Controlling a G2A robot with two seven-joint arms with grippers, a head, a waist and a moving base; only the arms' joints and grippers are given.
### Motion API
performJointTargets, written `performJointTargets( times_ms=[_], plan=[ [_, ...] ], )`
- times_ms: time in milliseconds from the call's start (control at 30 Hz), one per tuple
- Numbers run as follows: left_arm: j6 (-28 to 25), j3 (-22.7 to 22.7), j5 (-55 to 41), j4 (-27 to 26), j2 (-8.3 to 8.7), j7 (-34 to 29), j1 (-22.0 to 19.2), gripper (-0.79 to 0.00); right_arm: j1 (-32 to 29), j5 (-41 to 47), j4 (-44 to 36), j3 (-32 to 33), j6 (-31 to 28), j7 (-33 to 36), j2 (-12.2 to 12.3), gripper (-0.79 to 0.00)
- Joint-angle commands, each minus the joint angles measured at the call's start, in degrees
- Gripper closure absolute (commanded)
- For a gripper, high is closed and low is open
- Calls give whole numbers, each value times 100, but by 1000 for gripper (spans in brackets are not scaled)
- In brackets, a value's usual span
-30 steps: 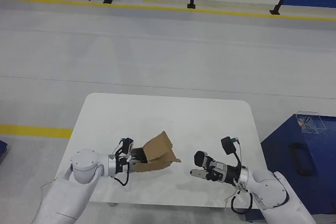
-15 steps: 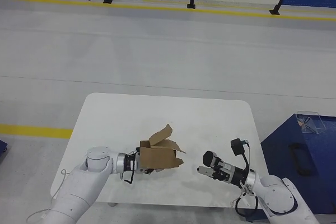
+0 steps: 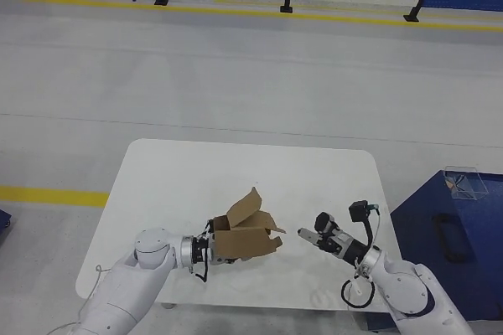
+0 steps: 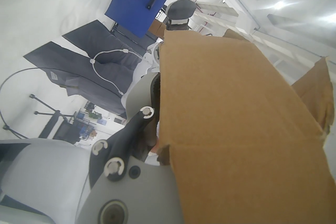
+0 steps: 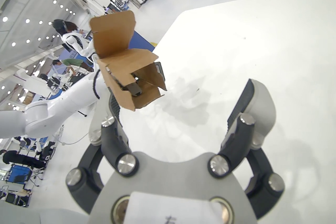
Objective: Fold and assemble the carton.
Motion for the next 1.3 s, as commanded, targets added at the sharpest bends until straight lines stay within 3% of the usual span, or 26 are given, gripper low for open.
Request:
performJointTargets(
  times_ms=[0,333,600,1067,1267],
  plan=[
    [-122,26,57,-65,-1,83,56,0,114,-104,120,-188,59,-29,-30,-785],
    [-82,85,14,-215,3,8,54,0,577,-623,655,-840,380,-42,-156,-785],
    [-12,83,-89,-201,11,-56,30,0,684,-571,870,-1203,314,28,-238,-785],
    [65,188,-206,-23,-17,-39,-87,0,833,-232,1092,-1361,30,228,-298,-785],
    [70,211,-236,17,-28,48,-125,0,725,21,947,-987,-139,248,-237,-785]
  ],
)
